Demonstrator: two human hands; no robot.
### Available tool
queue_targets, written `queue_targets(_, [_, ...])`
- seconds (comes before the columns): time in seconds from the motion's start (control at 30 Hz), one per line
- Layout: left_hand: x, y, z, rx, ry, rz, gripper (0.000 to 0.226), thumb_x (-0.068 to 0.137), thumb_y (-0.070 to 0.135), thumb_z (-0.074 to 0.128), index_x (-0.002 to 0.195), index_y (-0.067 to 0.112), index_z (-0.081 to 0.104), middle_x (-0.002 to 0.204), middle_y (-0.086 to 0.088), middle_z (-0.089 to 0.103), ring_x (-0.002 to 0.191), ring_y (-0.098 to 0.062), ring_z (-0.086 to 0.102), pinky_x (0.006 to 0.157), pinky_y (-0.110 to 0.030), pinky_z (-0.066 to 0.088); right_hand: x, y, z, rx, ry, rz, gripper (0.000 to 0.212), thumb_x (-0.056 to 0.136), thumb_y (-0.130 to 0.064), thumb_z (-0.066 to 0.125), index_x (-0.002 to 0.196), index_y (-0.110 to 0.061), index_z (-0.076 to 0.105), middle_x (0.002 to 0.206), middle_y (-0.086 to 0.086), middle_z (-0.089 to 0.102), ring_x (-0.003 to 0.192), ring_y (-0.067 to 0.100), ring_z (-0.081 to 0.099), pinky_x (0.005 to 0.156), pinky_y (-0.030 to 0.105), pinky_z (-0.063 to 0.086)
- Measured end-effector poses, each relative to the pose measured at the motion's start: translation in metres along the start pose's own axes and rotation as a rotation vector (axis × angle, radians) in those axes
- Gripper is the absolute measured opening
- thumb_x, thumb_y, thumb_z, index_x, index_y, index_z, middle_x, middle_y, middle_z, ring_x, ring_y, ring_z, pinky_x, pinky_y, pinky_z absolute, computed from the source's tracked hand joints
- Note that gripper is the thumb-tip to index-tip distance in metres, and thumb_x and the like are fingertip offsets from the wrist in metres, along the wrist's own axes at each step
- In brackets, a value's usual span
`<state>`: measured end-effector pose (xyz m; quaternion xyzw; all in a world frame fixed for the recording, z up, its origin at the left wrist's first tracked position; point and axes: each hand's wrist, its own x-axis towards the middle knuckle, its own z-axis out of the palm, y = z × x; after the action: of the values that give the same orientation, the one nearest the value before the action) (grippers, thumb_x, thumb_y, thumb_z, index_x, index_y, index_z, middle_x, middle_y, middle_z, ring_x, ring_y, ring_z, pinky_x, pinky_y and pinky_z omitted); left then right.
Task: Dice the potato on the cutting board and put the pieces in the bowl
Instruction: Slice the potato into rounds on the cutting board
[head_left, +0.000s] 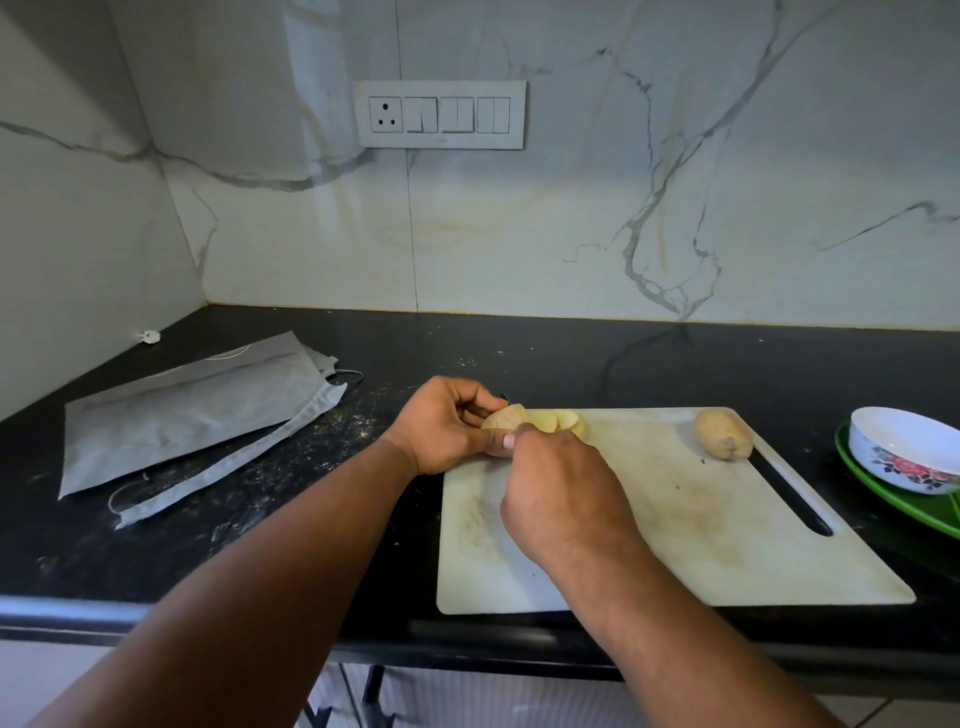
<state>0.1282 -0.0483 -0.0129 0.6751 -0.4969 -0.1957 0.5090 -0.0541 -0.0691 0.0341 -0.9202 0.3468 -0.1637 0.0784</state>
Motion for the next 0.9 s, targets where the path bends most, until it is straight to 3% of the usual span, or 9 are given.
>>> queue_targets(0.13, [0.002, -0.004, -0.001, 0.004, -0.003, -0.027, 0.032, 0.068, 0.017, 0.095, 0.094, 0.013, 0.078, 0.091, -0.002, 0.080, 0.081, -0.013, 0.075, 0.078, -0.027, 0.060, -0.019, 0.002, 0.002, -0.035, -0.054, -0.008, 0.032, 0.097, -0.015, 0.048, 0.128, -0.017, 0.054, 0.101, 0.002, 0.064, 0.079, 0.017, 0.057, 0.065, 0.026, 0.046])
queue_targets(0.3, [0.002, 0.000, 0.001, 0.045, -0.002, -0.041, 0.034, 0.067, 0.024, 0.096, 0.094, 0.018, 0.078, 0.092, 0.001, 0.080, 0.081, -0.008, 0.074, 0.076, -0.020, 0.057, -0.046, 0.009, -0.005, -0.083, -0.108, -0.007, 0.049, 0.093, -0.012, 0.052, 0.141, -0.016, 0.041, 0.111, 0.004, 0.063, 0.096, 0.019, 0.063, 0.074, 0.027, 0.049])
queue_targets(0.47, [-0.003, 0.006, -0.002, 0.135, 0.006, -0.039, 0.041, 0.060, 0.033, 0.100, 0.095, 0.023, 0.080, 0.092, 0.008, 0.080, 0.083, -0.008, 0.075, 0.074, -0.015, 0.056, -0.063, 0.019, -0.028, -0.078, -0.087, -0.030, 0.045, 0.088, -0.011, 0.049, 0.132, -0.023, 0.050, 0.103, -0.001, 0.063, 0.091, 0.017, 0.062, 0.074, 0.026, 0.051])
queue_targets(0.63, [-0.015, 0.001, 0.001, 0.151, 0.060, 0.016, 0.049, 0.074, 0.027, 0.094, 0.119, 0.020, 0.078, 0.097, 0.018, 0.073, 0.086, 0.009, 0.068, 0.080, -0.007, 0.048, -0.049, 0.016, -0.037, -0.033, 0.048, 0.000, 0.061, 0.090, -0.016, 0.048, 0.148, -0.028, 0.036, 0.100, -0.003, 0.061, 0.075, 0.015, 0.049, 0.063, 0.022, 0.041])
queue_targets(0.73, [-0.015, -0.003, -0.001, 0.195, 0.063, 0.044, 0.045, 0.080, 0.027, 0.090, 0.122, 0.020, 0.077, 0.100, 0.015, 0.073, 0.087, 0.006, 0.068, 0.084, -0.011, 0.049, -0.039, 0.010, -0.032, -0.027, 0.063, -0.002, 0.057, 0.090, -0.015, 0.049, 0.145, -0.027, 0.041, 0.100, -0.002, 0.062, 0.073, 0.015, 0.044, 0.061, 0.023, 0.039])
queue_targets(0.9, [-0.017, -0.001, -0.001, 0.170, 0.091, 0.031, 0.048, 0.072, 0.027, 0.095, 0.117, 0.017, 0.079, 0.103, 0.012, 0.077, 0.089, 0.004, 0.072, 0.084, -0.013, 0.054, -0.035, 0.011, -0.027, 0.004, 0.073, -0.012, 0.058, 0.090, -0.014, 0.049, 0.146, -0.028, 0.039, 0.103, -0.001, 0.063, 0.074, 0.015, 0.046, 0.060, 0.023, 0.038])
